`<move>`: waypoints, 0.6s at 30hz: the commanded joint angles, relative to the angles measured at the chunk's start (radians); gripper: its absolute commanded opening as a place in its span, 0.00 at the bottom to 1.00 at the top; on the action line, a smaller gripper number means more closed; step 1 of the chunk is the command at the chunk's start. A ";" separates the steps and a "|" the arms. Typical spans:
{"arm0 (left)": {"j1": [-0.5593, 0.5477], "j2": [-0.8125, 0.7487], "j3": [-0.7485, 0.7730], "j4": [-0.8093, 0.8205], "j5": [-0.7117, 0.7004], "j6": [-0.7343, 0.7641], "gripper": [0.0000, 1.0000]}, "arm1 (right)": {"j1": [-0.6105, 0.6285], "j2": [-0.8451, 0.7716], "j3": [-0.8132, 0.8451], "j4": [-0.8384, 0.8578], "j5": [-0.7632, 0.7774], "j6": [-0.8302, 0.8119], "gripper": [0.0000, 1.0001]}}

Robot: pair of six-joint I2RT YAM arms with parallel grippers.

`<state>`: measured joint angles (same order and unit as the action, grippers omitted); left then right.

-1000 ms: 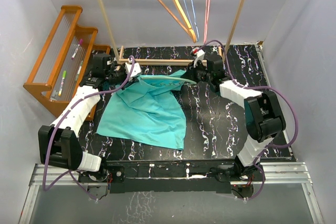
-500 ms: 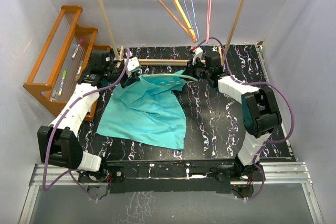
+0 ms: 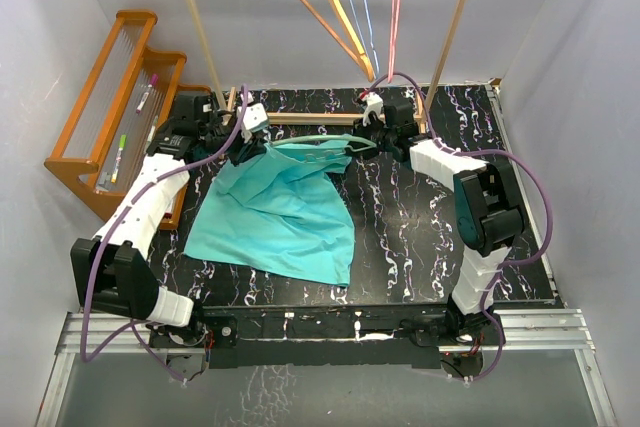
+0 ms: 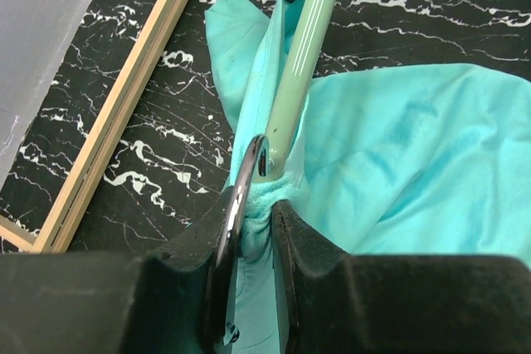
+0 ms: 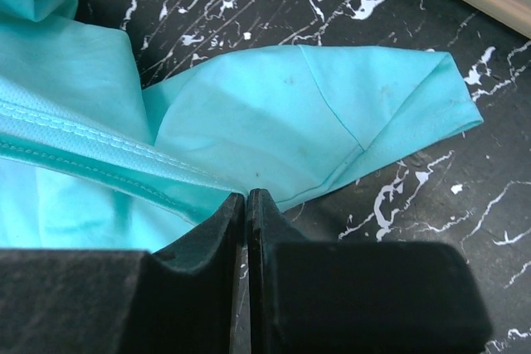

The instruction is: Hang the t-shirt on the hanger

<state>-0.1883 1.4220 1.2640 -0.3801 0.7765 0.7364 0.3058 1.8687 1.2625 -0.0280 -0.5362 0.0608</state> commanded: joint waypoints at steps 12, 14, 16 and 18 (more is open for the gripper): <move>-0.006 -0.015 -0.068 0.101 -0.204 0.101 0.00 | -0.004 -0.077 -0.001 -0.001 0.201 0.015 0.08; -0.007 -0.016 -0.076 0.105 -0.215 0.116 0.00 | -0.009 -0.088 0.000 0.002 0.215 0.018 0.08; -0.006 -0.016 -0.078 0.104 -0.220 0.125 0.00 | -0.012 -0.098 0.001 0.003 0.229 0.020 0.08; -0.006 -0.016 -0.077 0.102 -0.218 0.125 0.00 | -0.014 -0.108 0.001 0.008 0.227 0.023 0.08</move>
<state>-0.2070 1.4361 1.1873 -0.3092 0.6376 0.8307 0.3138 1.8309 1.2617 -0.0502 -0.3897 0.0814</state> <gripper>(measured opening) 0.164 0.084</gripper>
